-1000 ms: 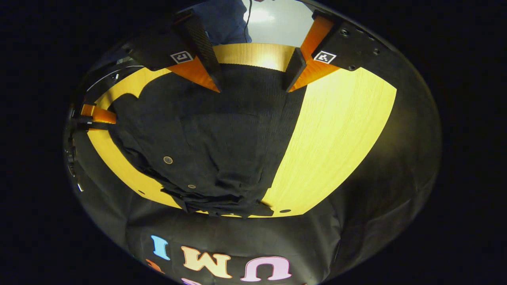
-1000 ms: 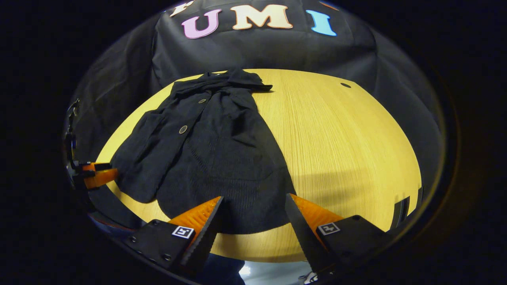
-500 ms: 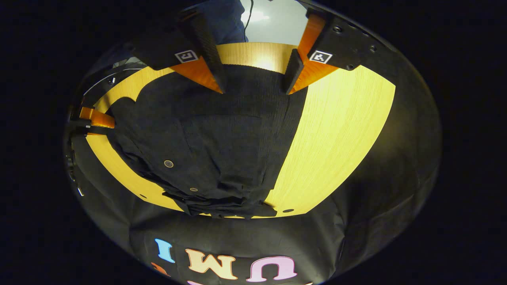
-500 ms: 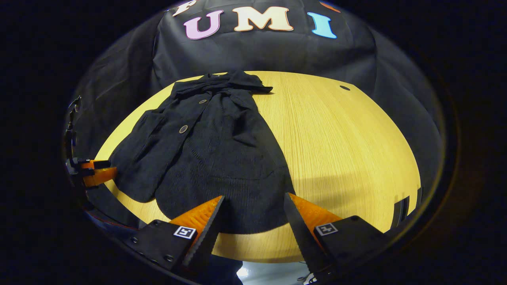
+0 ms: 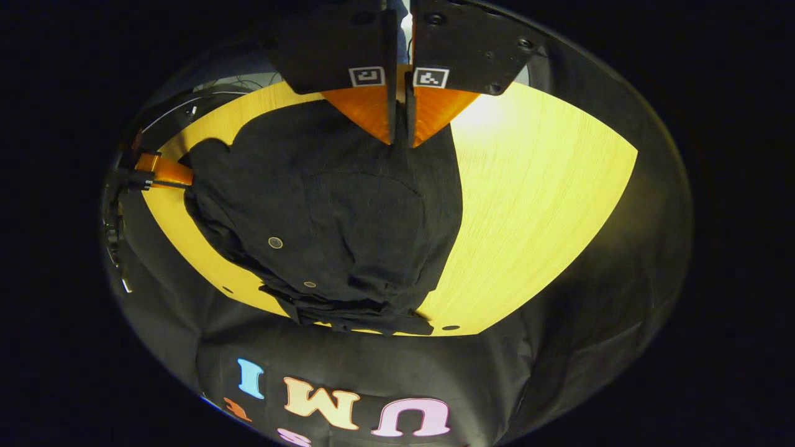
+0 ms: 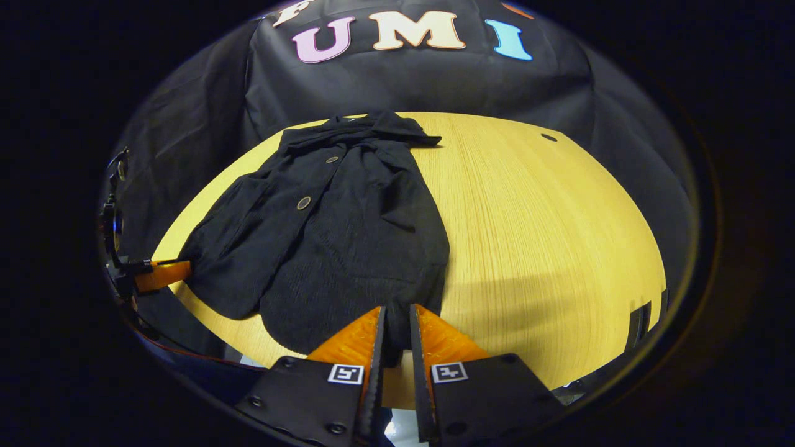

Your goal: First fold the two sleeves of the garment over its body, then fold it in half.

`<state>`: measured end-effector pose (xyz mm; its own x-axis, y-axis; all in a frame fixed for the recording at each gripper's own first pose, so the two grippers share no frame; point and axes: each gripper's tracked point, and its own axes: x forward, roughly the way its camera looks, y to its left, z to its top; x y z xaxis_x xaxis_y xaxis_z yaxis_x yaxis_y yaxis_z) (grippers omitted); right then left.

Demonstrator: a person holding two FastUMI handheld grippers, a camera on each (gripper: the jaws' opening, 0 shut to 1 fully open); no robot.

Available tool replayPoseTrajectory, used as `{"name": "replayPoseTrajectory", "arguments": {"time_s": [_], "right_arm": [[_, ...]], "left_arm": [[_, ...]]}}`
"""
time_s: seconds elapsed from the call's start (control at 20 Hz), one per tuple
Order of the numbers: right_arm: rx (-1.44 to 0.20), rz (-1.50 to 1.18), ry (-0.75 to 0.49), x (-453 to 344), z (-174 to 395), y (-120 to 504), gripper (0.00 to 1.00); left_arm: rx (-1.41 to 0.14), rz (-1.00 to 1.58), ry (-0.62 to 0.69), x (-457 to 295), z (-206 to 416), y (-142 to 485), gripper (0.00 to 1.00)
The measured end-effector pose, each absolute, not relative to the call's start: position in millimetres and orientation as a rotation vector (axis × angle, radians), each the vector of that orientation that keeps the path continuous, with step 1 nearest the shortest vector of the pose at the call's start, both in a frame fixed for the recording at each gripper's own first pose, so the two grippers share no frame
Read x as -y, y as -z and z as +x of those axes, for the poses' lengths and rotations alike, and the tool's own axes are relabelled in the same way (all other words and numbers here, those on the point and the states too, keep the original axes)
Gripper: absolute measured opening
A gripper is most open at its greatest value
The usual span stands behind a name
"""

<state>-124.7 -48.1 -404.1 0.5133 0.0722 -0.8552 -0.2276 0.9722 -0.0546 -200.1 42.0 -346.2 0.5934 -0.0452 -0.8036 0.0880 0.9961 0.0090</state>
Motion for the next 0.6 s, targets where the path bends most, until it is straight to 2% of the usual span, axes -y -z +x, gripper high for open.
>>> {"name": "replayPoseTrajectory", "arguments": {"time_s": [0.05,0.1,0.2,0.4,0.5,0.6], "right_arm": [[-1.015,-0.161,-0.18,49.0,-125.2,402.5,0.24],[-1.01,-0.158,-0.185,48.1,-124.5,403.3,0.15],[-1.01,-0.142,-0.186,47.5,-124.1,403.4,0.11],[-1.031,-0.13,-0.185,44.5,-125.2,400.3,0.06],[-1.04,-0.113,-0.183,44.7,-124.1,401.5,0.0],[-1.052,-0.1,-0.173,43.8,-122.9,400.4,0.03]], "left_arm": [[-0.936,0.044,0.081,-41.6,-204.1,346.2,0.02],[-0.944,0.035,0.083,-41.3,-204.9,346.9,0.01],[-0.95,0.043,0.09,-41.1,-204.4,345.5,0.0],[-0.961,0.063,0.103,-41.1,-204.6,346.5,0.0],[-0.97,0.054,0.118,-39.6,-205.9,346.1,0.0],[-0.973,0.045,0.112,-39.8,-205.0,345.7,0.0]]}}
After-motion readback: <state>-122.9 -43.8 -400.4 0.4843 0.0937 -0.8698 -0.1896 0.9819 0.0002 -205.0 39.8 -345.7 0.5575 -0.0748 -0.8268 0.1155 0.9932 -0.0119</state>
